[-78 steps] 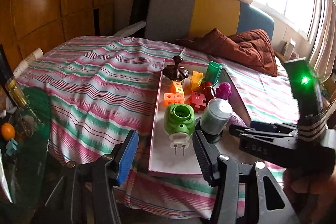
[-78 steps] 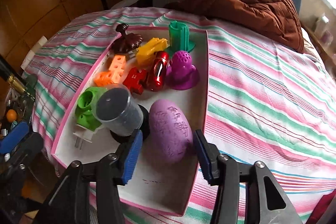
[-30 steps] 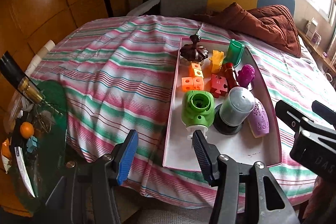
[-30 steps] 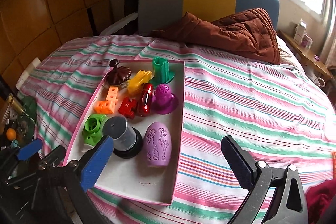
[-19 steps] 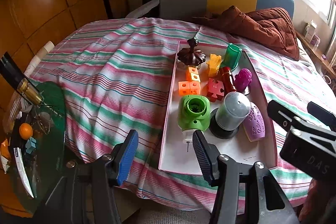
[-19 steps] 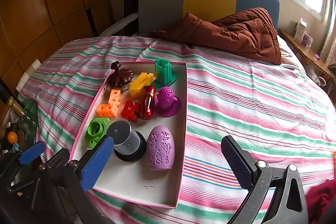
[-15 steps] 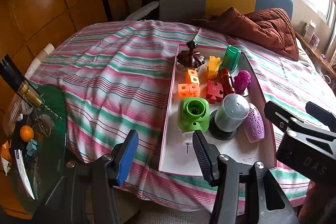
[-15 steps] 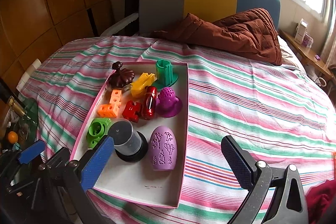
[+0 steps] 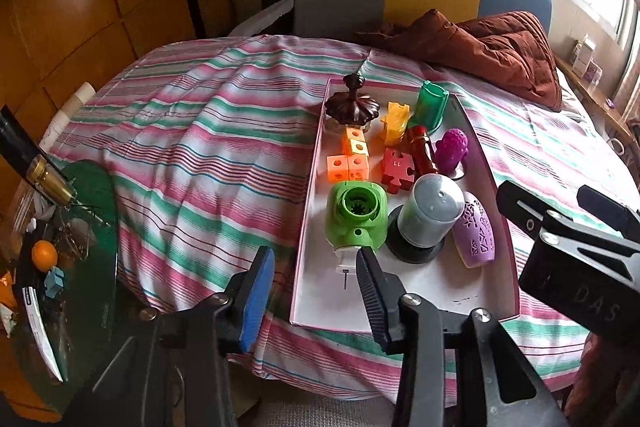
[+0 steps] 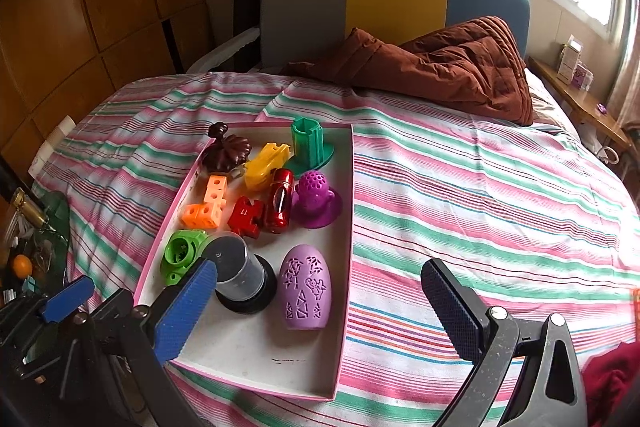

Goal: Organize rigid objects

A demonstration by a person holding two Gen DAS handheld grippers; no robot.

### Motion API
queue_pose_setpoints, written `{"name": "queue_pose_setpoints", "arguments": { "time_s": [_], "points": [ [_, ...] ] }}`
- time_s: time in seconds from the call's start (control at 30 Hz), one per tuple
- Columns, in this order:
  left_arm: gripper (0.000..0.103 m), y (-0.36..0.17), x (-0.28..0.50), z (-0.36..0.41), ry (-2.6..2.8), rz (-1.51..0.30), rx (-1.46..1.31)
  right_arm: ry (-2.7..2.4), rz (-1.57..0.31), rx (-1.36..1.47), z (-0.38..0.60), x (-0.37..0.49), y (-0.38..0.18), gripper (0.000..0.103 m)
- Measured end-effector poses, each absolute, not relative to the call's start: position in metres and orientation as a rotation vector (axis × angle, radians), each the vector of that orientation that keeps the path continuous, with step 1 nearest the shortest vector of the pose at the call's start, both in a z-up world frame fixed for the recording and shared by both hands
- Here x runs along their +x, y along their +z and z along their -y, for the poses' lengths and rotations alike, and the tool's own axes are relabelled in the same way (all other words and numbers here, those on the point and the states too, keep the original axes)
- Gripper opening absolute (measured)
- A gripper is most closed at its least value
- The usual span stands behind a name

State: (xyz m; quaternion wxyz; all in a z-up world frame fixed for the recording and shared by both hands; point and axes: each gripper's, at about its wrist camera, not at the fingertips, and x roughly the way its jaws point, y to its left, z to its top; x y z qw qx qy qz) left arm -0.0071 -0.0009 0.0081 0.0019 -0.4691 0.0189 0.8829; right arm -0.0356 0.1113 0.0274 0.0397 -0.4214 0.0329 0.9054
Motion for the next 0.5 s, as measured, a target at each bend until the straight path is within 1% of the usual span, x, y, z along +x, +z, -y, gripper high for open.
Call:
{"name": "queue_pose_setpoints", "arguments": {
  "time_s": [0.37,0.5],
  "points": [
    [0.043,0.0134,-0.0058,0.0011,2.806,-0.049,-1.446,2.775,-0.110,-1.298,-0.1127,-0.0365,0.0256,0.103],
    [0.040,0.0139,-0.0059,0.0008,2.831,-0.071,-1.432,2.774,-0.111,-1.304,-0.1122,-0.0365,0.0251,0.103]
  ]
}}
